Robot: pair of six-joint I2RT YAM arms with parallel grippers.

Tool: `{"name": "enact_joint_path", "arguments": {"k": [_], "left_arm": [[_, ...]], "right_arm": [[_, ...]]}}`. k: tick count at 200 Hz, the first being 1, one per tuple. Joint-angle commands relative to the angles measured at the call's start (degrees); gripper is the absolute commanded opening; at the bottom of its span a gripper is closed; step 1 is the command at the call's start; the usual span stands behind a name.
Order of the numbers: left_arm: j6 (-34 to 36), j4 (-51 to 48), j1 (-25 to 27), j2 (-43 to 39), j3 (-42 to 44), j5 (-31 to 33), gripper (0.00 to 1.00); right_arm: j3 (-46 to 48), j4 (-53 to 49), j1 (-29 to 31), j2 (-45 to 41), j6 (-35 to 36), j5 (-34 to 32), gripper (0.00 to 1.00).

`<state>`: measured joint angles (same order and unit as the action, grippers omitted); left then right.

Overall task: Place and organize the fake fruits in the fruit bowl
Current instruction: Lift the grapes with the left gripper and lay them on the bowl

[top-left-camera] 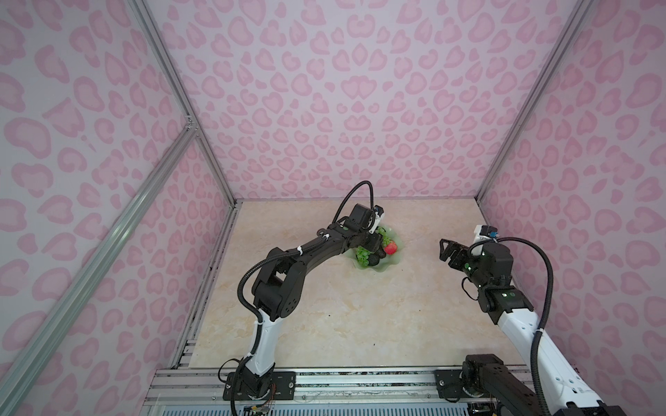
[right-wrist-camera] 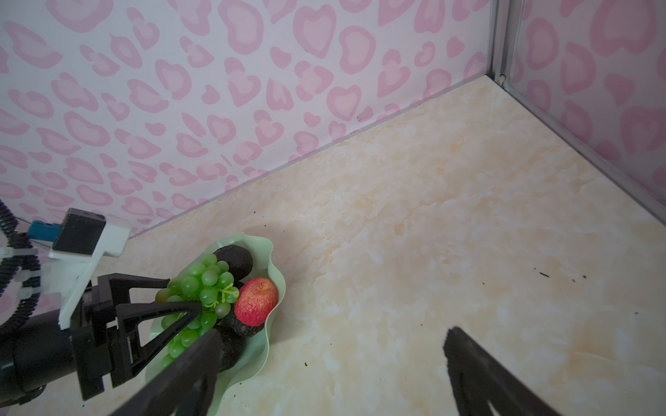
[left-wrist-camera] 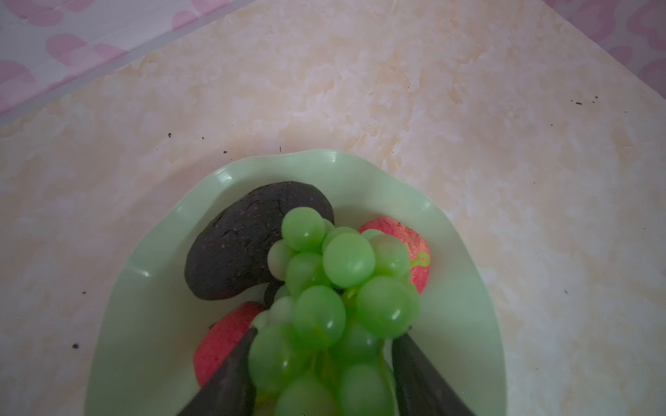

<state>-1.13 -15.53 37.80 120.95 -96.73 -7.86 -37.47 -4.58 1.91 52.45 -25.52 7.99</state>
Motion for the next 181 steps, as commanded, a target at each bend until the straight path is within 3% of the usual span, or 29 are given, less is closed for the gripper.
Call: {"name": "enact_joint_path", "arguments": {"k": [1, 18, 34, 72, 120, 151, 181], "left_arm": [[-0.94, 1.72, -0.11, -1.28, 0.67, -2.20, 0.68], [-1.55, 3.31, -0.12, -3.80, 2.33, -3.01, 0.76], [-1.76, 4.71, -0.11, -6.47, 3.83, -3.82, 1.00], [-2.24, 7.45, -0.10, -13.99, 7.28, -1.69, 0.98], [-0.20, 13.01, -0.44, -31.20, 19.17, 9.76, 0.98], [-1.76, 20.93, -3.57, -47.38, 37.00, 18.69, 0.98], [-4.04, 26.05, -10.56, -61.01, 54.64, 27.17, 0.98]], "right_arm": [[0.08, 0.87, 0.02, 0.76, -0.21, 0.71, 0.96], [-0.27, 1.06, -0.06, 1.59, -0.12, 0.97, 0.97], [-0.62, 1.25, -0.09, 2.17, 0.00, 1.22, 0.97], [-0.76, 2.04, -0.15, 2.66, 0.46, 1.24, 0.97], [-1.70, 3.07, -0.12, 5.69, 2.81, 2.55, 0.98], [-1.52, 5.01, -0.07, 8.73, 3.46, 0.75, 0.98], [1.25, 10.58, 0.02, 11.07, 7.45, -1.03, 0.98]]}}
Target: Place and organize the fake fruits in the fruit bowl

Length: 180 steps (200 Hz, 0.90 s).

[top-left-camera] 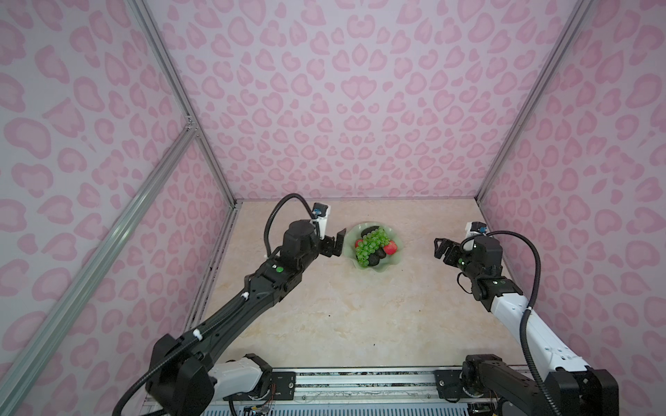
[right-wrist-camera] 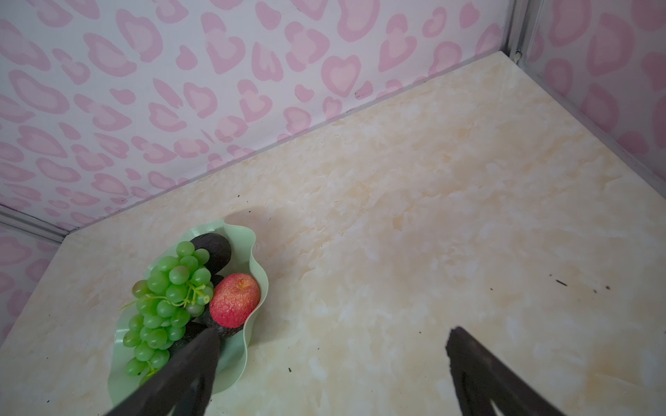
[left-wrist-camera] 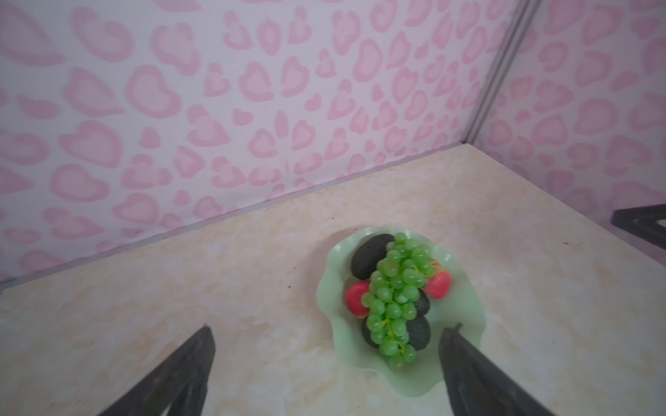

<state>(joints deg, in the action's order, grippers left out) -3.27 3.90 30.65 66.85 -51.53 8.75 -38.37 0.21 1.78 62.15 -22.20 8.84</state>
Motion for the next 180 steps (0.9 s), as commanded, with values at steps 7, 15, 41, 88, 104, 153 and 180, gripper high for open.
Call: {"name": "enact_joint_path", "arguments": {"k": [7, 15, 41, 88, 104, 153, 180], "left_arm": [[-1.26, 6.65, -4.05, -8.73, 12.55, 15.05, 0.98], [-0.83, 8.64, -4.56, -10.49, 15.69, 20.04, 0.98], [-0.74, 15.19, -10.10, -14.71, 25.82, 22.40, 0.98], [-0.42, 31.12, -23.75, -16.38, 39.57, 13.46, 0.98], [-1.24, 33.33, -27.20, -11.87, 40.64, 11.21, 0.98], [-1.26, 41.61, -30.45, 4.66, 34.87, 2.36, 0.98], [-0.79, 45.83, -31.26, 11.59, 31.88, -1.17, 0.98]], "right_arm": [[3.34, 8.32, 0.22, 1.88, 5.03, -2.93, 0.98], [4.72, 10.94, 0.15, 2.53, 6.10, -4.27, 0.98], [8.10, 18.23, 0.13, 5.12, 10.36, -8.88, 0.98], [14.09, 34.60, 0.15, 11.82, 18.41, -17.07, 0.98], [16.62, 39.91, -0.04, 13.11, 20.60, -18.31, 0.98], [21.40, 57.07, -0.06, 22.26, 22.58, -13.82, 0.99], [23.45, 65.52, -0.02, 26.68, 23.41, -12.17, 0.99]]}}
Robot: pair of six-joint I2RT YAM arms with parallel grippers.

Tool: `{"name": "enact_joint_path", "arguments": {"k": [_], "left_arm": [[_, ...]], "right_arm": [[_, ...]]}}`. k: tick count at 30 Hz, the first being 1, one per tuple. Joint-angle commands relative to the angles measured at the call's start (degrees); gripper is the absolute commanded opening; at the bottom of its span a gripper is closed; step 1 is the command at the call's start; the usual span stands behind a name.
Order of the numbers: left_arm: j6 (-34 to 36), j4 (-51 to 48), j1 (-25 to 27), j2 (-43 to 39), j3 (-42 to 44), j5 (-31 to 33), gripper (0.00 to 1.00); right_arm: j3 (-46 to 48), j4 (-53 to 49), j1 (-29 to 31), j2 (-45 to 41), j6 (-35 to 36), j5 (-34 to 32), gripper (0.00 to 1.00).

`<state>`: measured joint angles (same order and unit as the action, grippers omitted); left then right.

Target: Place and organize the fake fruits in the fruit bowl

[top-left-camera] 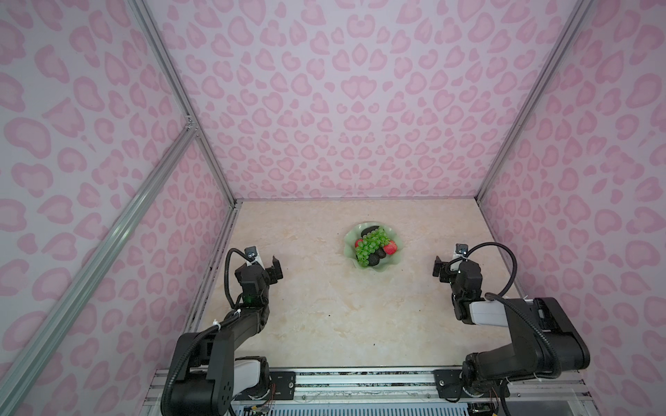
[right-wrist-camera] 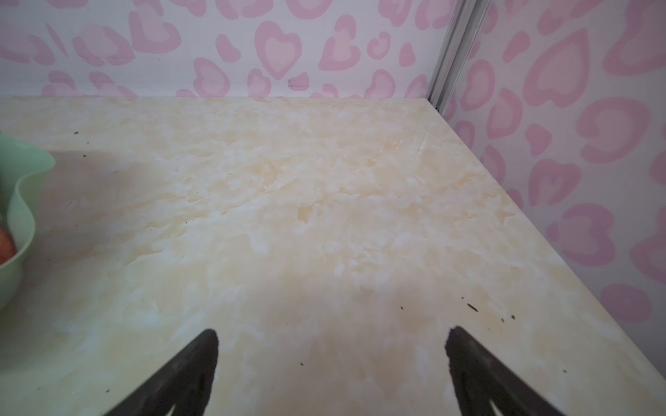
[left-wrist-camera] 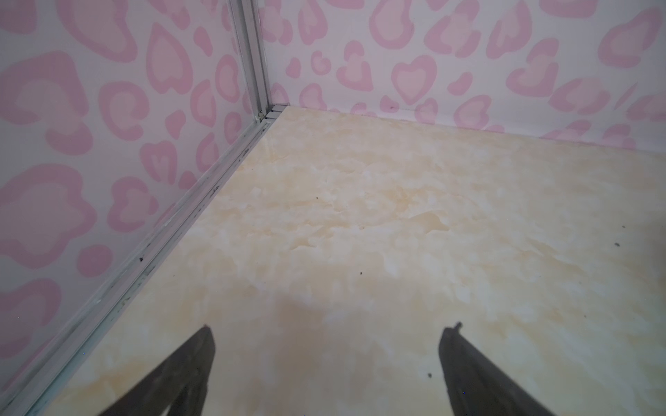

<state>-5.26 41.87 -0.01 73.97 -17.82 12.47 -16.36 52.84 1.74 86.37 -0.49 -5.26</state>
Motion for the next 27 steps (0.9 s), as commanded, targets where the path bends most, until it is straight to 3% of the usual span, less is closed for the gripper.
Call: {"name": "enact_joint_path", "arguments": {"k": [1, 4, 11, 27], "left_arm": [[1.21, 8.05, -0.64, 4.79, -1.89, -4.99, 0.98], [1.48, 11.31, -0.93, 9.74, -2.57, -6.52, 0.98], [1.30, 12.72, -1.08, 10.07, -1.63, -6.06, 0.98], [1.65, 12.60, -0.51, 10.11, -1.77, -5.09, 0.98]], "right_arm": [[1.47, 13.07, 0.02, 2.57, 1.72, 1.88, 0.99], [1.39, 12.10, 0.09, 2.06, 1.95, 2.27, 0.99], [-0.55, 6.86, 0.04, 1.22, 1.77, 2.02, 0.99], [-0.81, 6.05, 0.03, 1.01, 1.59, 1.83, 0.99]]}}
